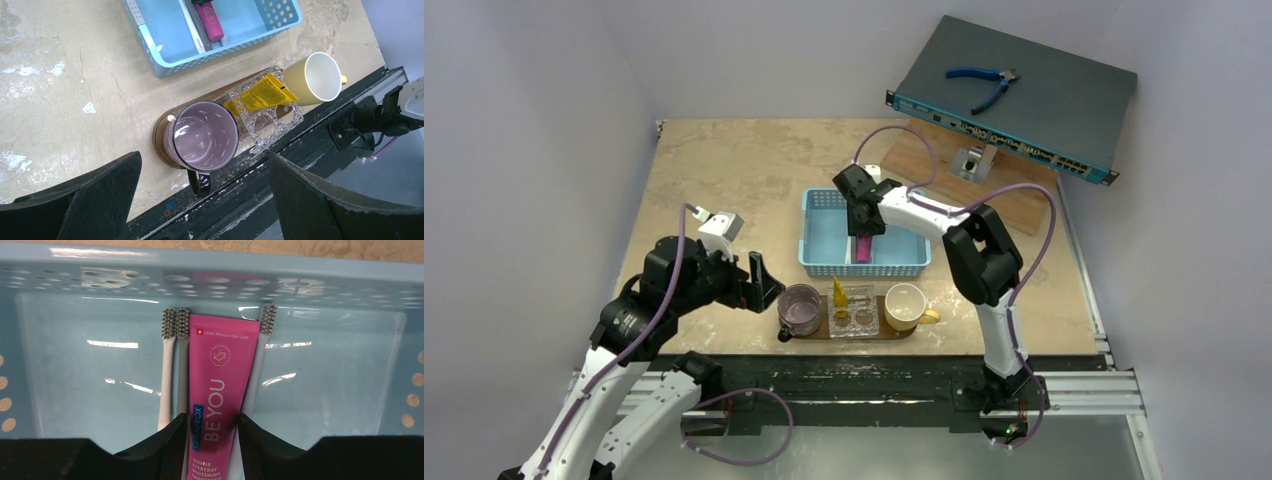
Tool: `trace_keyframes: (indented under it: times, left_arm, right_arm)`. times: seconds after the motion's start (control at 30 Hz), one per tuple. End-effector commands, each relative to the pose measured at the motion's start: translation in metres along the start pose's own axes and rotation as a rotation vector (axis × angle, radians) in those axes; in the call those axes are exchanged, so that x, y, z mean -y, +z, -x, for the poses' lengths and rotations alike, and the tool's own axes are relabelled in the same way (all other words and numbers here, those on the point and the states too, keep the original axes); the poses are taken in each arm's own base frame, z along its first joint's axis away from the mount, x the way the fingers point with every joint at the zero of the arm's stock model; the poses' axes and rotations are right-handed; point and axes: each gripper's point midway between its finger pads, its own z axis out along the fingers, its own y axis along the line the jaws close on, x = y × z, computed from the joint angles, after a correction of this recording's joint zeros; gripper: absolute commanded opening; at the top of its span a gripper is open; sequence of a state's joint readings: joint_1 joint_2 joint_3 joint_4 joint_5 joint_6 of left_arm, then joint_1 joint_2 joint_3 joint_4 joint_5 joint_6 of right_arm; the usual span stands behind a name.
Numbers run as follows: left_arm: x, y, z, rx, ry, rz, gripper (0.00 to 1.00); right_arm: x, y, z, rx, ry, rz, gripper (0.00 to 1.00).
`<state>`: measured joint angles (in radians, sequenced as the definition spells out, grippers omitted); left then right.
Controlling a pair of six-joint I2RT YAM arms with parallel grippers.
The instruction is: Prepare toiletry sets of a toothbrush and toothpaste on the tray
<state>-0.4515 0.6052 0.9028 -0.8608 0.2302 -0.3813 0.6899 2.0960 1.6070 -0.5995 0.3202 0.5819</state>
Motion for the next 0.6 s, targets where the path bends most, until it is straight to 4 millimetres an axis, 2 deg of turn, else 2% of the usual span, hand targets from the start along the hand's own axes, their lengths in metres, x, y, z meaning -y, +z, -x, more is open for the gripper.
trace_keyframes:
  times: [0.0,0.17,0.4,0.57]
  left_arm:
    - [-0.003,0.002,0.004,0.013,0.014,0.011,0.97]
    - [-0.003,0.003,0.004,0.013,0.014,0.013,0.97]
    - [-0.004,0.003,0.004,0.011,0.013,0.018,0.97]
    - [-0.004,0.003,0.004,0.012,0.014,0.02,0.97]
  right_arm:
    - [-0.001,0.014,-0.008,-0.016,0.021,0.0,0.43]
    - [-0.001,0.019,-0.014,-0.029,0.019,0.005,0.41]
    - [-0.001,0.013,-0.011,-0.017,0.018,0.015,0.19]
    - [0.0,-0.004,0.003,0.022,0.03,0.026,0.07]
